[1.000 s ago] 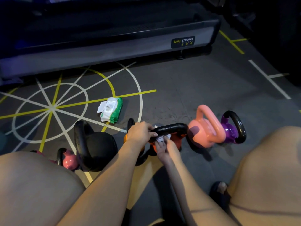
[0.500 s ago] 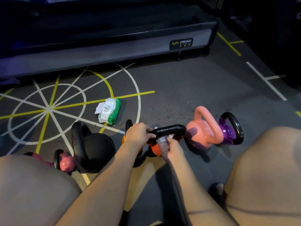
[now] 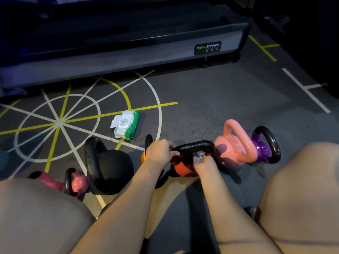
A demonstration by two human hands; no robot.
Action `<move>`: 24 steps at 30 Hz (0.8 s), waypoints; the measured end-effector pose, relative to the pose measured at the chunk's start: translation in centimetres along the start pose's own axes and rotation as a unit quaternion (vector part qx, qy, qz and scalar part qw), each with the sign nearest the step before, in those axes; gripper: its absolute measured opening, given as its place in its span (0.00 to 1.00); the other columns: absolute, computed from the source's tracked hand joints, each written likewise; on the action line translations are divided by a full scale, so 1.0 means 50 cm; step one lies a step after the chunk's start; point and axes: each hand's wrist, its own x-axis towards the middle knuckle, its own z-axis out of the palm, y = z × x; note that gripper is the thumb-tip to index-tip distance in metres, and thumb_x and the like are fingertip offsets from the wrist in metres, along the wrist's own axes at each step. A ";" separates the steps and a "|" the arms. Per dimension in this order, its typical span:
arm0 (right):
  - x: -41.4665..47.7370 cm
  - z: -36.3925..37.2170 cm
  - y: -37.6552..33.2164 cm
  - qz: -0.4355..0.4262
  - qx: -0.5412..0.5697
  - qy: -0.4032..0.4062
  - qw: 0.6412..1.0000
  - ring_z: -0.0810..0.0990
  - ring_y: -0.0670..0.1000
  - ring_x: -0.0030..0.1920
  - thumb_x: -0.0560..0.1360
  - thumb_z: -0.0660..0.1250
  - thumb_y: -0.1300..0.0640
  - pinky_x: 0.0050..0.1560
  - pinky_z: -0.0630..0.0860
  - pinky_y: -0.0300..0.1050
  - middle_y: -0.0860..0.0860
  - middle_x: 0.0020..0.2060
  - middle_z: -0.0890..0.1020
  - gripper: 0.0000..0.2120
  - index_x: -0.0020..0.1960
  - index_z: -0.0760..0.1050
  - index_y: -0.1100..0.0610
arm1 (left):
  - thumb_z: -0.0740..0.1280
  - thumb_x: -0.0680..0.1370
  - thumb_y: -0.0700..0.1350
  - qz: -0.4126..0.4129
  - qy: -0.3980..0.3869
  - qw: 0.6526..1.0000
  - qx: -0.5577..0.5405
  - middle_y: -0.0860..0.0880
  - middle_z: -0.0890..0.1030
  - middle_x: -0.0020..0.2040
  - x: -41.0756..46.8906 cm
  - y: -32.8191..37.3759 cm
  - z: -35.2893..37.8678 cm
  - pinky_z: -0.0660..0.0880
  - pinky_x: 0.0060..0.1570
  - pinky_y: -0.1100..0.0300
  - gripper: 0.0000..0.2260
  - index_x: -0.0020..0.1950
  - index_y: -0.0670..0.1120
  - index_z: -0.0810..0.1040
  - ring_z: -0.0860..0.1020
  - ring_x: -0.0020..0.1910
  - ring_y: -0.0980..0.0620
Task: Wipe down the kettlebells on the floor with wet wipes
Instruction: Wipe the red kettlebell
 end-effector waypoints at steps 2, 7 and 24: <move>0.013 0.022 -0.039 -0.066 0.070 0.083 0.992 0.82 0.35 0.38 0.84 0.53 0.64 0.46 0.78 0.31 0.45 0.37 0.84 0.13 0.43 0.71 0.62 | 0.75 0.75 0.55 -0.003 -0.005 1.000 -0.003 0.52 0.86 0.54 0.002 0.000 -0.002 0.77 0.60 0.51 0.15 0.60 0.54 0.84 0.82 0.57 0.50; 0.031 0.028 -0.045 -0.119 0.106 0.184 0.970 0.81 0.56 0.57 0.84 0.48 0.66 0.65 0.74 0.48 0.58 0.58 0.79 0.15 0.59 0.72 0.66 | 0.76 0.74 0.55 -0.010 -0.024 1.000 -0.004 0.52 0.86 0.53 0.008 0.005 -0.012 0.78 0.59 0.50 0.14 0.59 0.55 0.84 0.82 0.55 0.50; 0.030 0.009 -0.055 -0.105 0.074 0.161 0.979 0.70 0.56 0.71 0.83 0.47 0.68 0.65 0.70 0.47 0.57 0.71 0.72 0.20 0.73 0.67 0.65 | 0.75 0.75 0.55 -0.002 -0.022 1.000 0.007 0.51 0.86 0.54 0.005 0.007 -0.008 0.78 0.59 0.51 0.15 0.60 0.53 0.84 0.82 0.57 0.49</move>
